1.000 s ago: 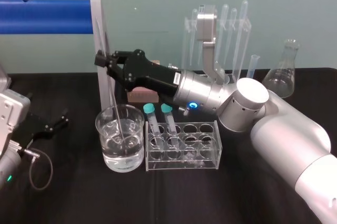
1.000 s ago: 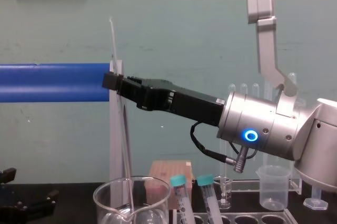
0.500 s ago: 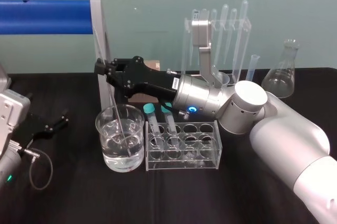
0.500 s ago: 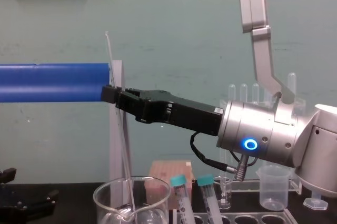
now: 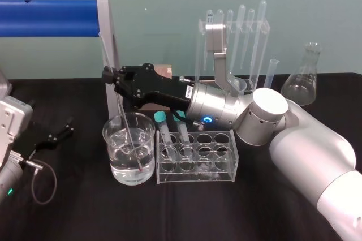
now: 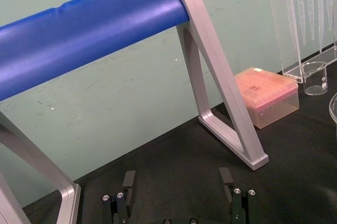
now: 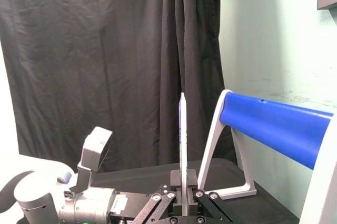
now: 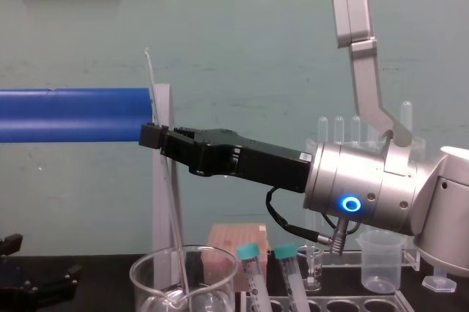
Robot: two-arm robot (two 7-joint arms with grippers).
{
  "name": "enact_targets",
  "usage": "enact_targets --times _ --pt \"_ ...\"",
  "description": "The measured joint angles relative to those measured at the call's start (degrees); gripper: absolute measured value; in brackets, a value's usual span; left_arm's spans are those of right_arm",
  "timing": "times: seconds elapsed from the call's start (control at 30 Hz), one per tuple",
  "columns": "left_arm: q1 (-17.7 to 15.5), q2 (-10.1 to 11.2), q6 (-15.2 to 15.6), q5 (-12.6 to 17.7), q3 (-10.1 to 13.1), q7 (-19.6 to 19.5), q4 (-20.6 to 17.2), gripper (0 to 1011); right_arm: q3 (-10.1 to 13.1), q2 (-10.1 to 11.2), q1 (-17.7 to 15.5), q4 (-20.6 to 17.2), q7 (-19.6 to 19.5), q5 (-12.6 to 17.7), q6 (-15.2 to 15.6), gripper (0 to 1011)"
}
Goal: Hold the thermometer with one hand and immerse one end into the beaker, then reinsert it into the test tube rack.
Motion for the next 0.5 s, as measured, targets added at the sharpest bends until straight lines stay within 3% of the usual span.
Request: enact_targets --times 0.5 --pt "0.0 0.0 0.0 0.0 0.0 0.0 0.0 1008 0.0 0.2 -0.2 -0.4 -0.5 -0.6 0.3 57"
